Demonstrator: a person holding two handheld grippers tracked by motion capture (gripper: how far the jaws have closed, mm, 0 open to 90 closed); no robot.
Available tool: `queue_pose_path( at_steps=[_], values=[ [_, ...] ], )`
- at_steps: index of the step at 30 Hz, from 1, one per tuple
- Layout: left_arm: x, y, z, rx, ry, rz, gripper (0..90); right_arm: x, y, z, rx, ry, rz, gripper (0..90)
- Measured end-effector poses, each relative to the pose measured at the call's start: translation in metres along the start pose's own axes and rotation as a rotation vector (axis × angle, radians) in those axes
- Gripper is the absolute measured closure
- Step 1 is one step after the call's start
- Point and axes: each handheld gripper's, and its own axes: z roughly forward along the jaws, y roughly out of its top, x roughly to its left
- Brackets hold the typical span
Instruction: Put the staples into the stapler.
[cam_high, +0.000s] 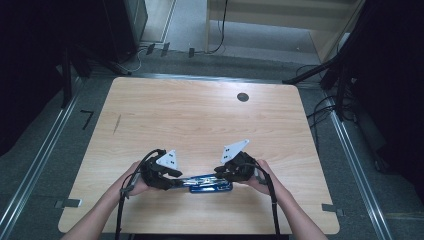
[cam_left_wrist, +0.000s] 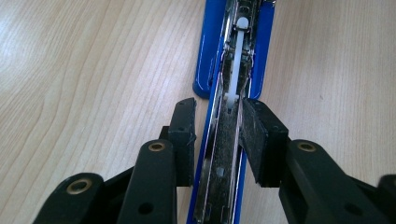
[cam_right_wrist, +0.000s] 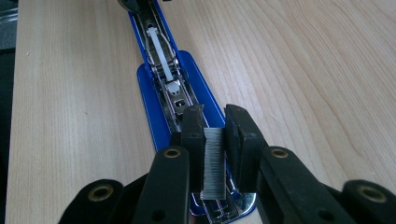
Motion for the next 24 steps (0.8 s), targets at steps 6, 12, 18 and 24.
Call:
queue_pose_path(
  at_steps=[6, 12, 18, 24],
  values=[
    [0.0009, 0.0011, 0.0009, 0.000, -0.007, 0.001, 66.9, -0.0004, -0.0003, -0.0010, -0.031, 0.006, -0.044, 79.5],
    [0.0005, 0.0013, 0.0008, 0.002, -0.004, 0.002, 66.9, -0.0003, -0.0016, 0.0006, -0.034, 0.023, -0.073, 79.5],
    [0.0005, 0.0012, 0.0008, 0.003, -0.005, -0.001, 66.9, -0.0001, -0.0029, 0.0053, -0.019, 0.041, -0.117, 79.6],
    [0.0006, 0.0010, 0.0008, 0.002, -0.006, -0.002, 66.9, 0.0018, -0.0041, 0.0065, -0.001, 0.035, -0.144, 79.5]
  ],
)
